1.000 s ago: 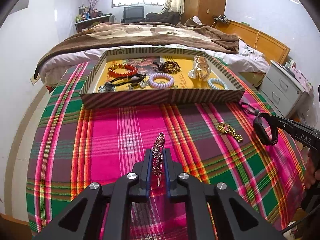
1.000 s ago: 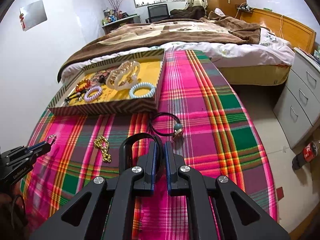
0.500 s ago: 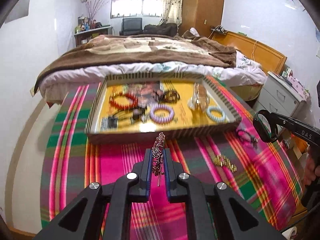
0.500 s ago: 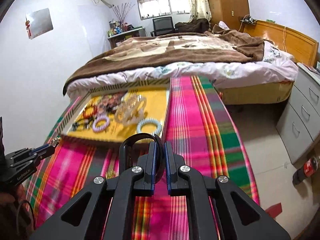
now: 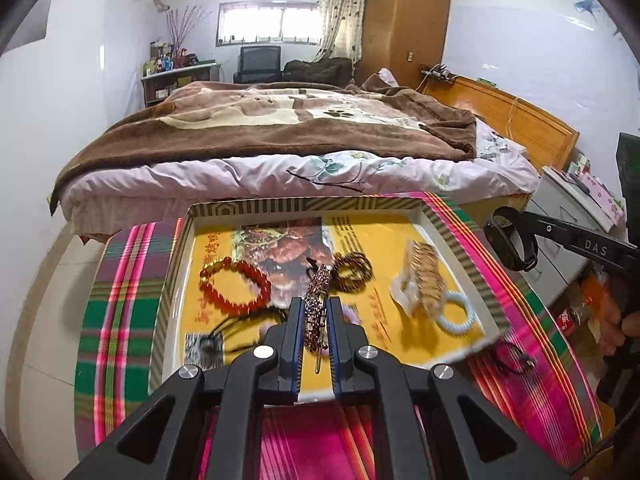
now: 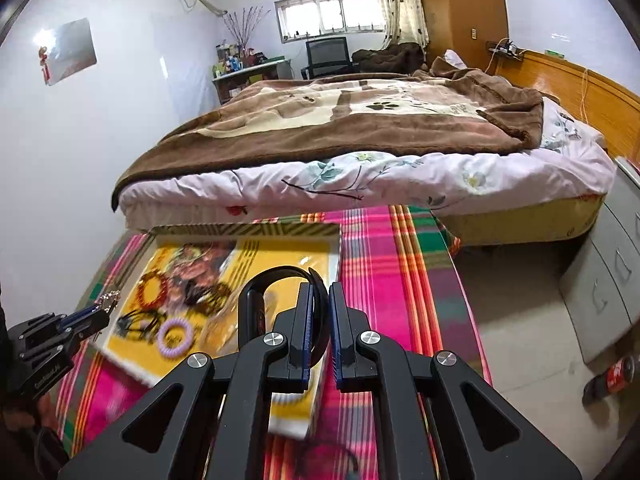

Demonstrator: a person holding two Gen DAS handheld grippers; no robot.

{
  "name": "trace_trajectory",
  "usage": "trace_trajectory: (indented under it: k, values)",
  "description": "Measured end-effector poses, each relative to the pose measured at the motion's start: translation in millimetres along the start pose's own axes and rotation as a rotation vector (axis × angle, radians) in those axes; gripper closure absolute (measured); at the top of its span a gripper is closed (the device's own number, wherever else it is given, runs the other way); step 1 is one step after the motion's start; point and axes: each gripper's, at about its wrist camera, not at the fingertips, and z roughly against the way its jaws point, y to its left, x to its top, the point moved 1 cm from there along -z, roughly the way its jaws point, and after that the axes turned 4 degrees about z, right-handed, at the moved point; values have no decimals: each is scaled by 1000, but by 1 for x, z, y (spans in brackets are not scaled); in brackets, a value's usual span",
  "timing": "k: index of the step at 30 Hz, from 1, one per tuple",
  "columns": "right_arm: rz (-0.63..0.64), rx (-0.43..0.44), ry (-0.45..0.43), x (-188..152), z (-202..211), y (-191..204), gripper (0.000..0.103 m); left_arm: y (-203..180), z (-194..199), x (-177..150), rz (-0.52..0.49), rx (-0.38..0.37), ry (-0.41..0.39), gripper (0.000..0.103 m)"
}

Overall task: Organize jewelry
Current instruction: 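Carry both items over the box and open the left gripper while the right gripper lowers the black band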

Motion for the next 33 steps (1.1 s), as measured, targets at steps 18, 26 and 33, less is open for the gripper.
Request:
trace_trajectory:
  k: [18,26,33]
  values:
    - [98,-6,130,31,-111,15,95,20,-92,15,22,35,106,92]
    - [150,-11,179,28,-132,21,95,17,-107,14,14,38,133,92]
    - [170,-12,196,26,-138,22,95,16,-112,13,13,40,148,92]
